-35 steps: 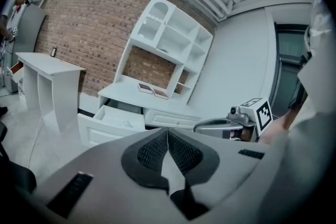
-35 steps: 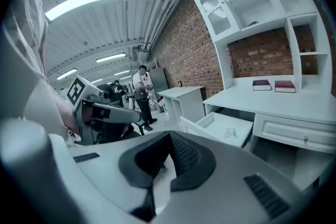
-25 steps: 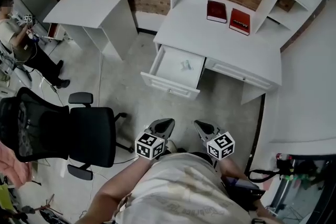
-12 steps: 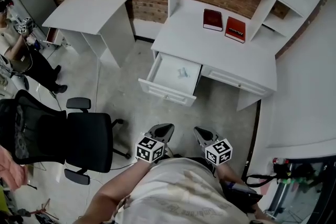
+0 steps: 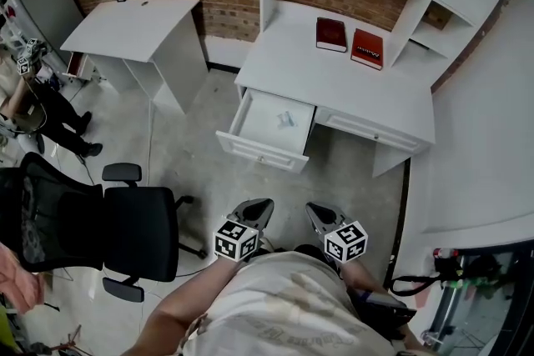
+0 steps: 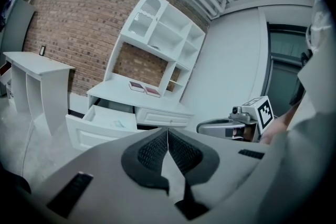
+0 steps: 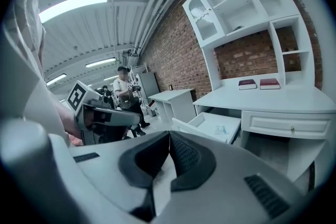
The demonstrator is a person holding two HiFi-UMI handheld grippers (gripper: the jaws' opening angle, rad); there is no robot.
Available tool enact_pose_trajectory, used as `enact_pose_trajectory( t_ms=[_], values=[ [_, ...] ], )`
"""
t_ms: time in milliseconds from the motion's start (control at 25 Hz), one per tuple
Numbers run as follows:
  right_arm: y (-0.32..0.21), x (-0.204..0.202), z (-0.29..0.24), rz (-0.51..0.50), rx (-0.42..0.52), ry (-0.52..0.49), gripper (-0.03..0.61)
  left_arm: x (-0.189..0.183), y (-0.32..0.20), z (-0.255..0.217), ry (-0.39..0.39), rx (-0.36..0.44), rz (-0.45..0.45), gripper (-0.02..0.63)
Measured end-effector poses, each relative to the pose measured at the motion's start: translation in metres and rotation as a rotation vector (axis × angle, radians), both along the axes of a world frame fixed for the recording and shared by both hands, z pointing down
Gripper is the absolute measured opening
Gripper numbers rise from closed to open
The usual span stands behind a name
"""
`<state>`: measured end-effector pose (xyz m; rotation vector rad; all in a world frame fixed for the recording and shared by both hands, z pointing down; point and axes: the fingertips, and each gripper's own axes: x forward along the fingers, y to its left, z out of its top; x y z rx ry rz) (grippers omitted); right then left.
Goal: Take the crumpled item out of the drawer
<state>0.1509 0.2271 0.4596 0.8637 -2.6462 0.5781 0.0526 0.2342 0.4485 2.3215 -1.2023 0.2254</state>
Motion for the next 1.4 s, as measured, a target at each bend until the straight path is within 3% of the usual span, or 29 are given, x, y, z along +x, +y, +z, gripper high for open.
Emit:
enact_pose_trajectory(
  t_ms=[280,640,1000,1400],
  values=[
    [-0.004,0.005,0.003,0.04,-0.009,0.014,0.023,-0.007,0.001,-0.003,-0.005,0.01,0.009,0.023],
    [-0.011,-0.015,-0.003,0.022,0.007,0.025,0.023,-0.028,-0.005,-0.011,-0.001,0.034,-0.024,0.023],
    [-0.017,-0.003,0.006,0.015,-0.021,0.05,0.023,-0.019,-0.014,-0.003,0.01,0.009,-0.03,0.023],
    [-0.057,-0.02,0.02,-0.021,-0.046,0.029,0.023,-0.027,-0.041,0.008,-0.019,-0.025,-0.047,0.023]
  ],
)
